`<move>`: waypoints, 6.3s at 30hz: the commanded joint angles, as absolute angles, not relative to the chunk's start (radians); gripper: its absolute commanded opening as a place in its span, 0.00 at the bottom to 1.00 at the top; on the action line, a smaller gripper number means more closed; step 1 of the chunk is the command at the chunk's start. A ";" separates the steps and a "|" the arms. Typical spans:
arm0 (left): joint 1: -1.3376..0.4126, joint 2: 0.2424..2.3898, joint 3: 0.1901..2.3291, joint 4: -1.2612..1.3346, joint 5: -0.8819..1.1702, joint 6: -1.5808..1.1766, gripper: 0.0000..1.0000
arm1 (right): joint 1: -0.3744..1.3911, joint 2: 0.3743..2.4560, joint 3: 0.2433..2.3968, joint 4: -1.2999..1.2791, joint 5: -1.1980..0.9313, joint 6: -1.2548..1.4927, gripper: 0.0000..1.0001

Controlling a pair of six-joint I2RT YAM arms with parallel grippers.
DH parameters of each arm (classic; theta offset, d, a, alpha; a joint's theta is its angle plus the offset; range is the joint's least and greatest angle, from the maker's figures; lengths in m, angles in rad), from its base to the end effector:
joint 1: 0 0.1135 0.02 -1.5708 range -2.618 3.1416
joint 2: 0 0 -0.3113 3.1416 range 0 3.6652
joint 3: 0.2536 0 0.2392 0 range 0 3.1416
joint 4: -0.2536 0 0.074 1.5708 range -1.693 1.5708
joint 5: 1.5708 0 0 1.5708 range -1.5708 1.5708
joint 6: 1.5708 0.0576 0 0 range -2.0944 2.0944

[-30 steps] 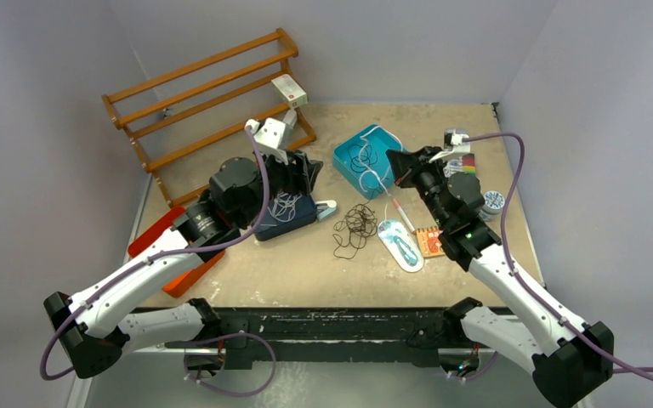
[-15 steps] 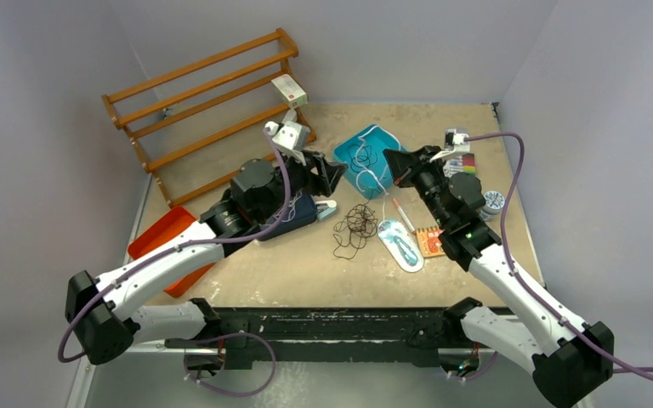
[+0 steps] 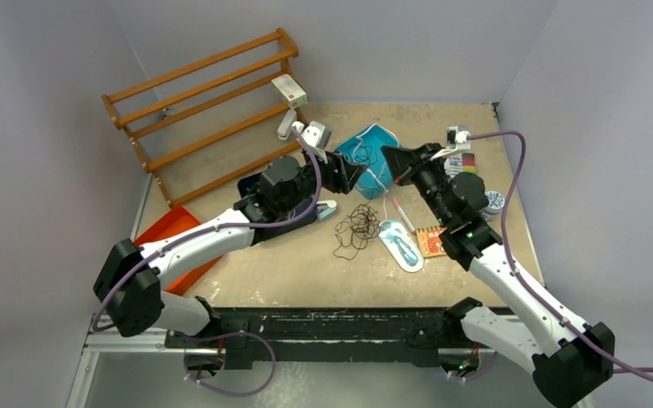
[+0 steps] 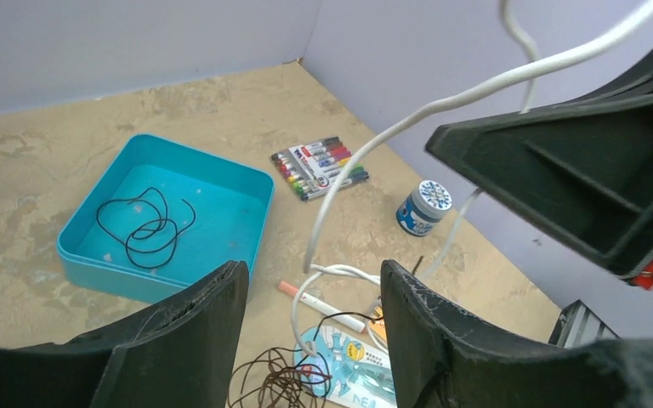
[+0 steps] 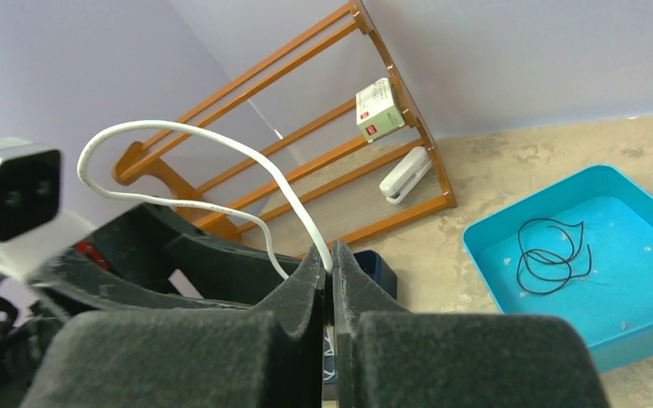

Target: Untangle the cables

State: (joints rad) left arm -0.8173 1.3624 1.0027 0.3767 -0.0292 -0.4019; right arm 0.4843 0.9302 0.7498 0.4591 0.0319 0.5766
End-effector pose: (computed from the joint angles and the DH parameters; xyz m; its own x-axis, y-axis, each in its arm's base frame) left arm 0.2236 -0.2359 0.3950 -0.2666 -0.2873 -0.9200 0.6571 0.6441 -0.3916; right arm 0.1770 0.0910 0.4168 -0.0348 0.5974 -0.8012 -0.5001 0.6837 0.5315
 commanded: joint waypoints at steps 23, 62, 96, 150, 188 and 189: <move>-0.730 1.464 1.114 0.484 0.021 -0.507 0.00 | 0.483 0.884 0.800 0.435 0.067 0.533 0.00; -0.798 1.417 1.392 -0.427 -0.525 -0.057 0.00 | 0.483 0.905 1.029 0.192 0.528 0.003 0.00; -0.815 1.217 1.277 -0.152 0.037 -0.131 0.03 | 0.483 0.840 1.321 0.265 -0.180 -0.101 0.00; -0.807 1.278 1.088 0.220 0.428 -0.246 0.46 | 0.484 0.831 1.149 0.359 -0.462 -0.136 0.00; -0.806 1.490 0.950 0.264 0.138 -0.361 0.18 | 0.483 0.795 1.181 0.392 -0.196 -0.092 0.00; -0.806 1.487 0.950 0.263 0.136 -0.364 0.24 | 0.484 0.798 1.188 0.401 -0.187 -0.087 0.00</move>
